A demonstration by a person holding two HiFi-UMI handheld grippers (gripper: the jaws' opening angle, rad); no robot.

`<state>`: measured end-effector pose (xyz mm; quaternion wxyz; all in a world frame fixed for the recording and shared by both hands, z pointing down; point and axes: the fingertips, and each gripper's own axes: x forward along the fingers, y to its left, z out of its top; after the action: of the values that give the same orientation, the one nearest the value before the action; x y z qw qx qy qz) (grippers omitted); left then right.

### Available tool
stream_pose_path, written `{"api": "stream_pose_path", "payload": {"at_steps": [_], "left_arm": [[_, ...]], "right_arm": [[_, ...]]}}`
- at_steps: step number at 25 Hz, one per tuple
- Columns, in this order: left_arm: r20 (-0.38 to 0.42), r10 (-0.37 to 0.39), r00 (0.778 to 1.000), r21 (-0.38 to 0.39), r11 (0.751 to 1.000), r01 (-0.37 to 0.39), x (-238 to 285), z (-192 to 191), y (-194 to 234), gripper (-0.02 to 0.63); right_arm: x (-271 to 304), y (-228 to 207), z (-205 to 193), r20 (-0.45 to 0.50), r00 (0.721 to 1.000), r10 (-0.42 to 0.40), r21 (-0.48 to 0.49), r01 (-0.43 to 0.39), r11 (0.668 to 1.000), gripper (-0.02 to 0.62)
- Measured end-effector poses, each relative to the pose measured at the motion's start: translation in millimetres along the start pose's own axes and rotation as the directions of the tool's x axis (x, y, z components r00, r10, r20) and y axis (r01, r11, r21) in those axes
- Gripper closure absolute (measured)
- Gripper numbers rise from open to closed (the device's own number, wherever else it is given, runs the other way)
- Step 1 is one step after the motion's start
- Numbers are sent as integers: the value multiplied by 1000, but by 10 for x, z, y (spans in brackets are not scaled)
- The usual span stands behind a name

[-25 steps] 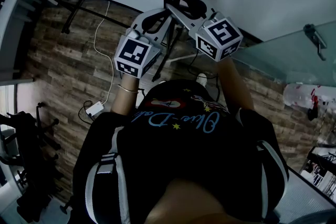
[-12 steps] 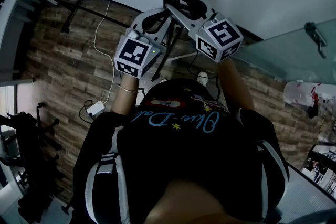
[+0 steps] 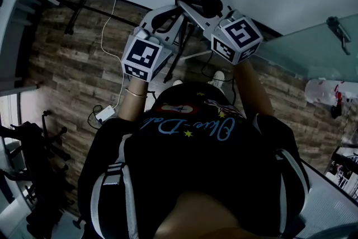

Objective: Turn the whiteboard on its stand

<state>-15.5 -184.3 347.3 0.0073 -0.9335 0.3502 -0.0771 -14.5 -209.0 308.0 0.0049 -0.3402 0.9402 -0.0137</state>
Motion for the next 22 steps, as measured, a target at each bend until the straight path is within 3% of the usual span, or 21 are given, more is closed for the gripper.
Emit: {"api": "stream_pose_path", "payload": {"at_steps": [8,22], "left_arm": [[4,-4,1000,-17,1000,4,-49,-36,-1,560],[-24,92,996,-41,995,-92,-37,-43,32,564]], "right_arm": [[-3,53,-32,-1,1000,-3,0,3,1000,408],[14,37,-40,-5,1000,29,17,-29,999,408]]}}
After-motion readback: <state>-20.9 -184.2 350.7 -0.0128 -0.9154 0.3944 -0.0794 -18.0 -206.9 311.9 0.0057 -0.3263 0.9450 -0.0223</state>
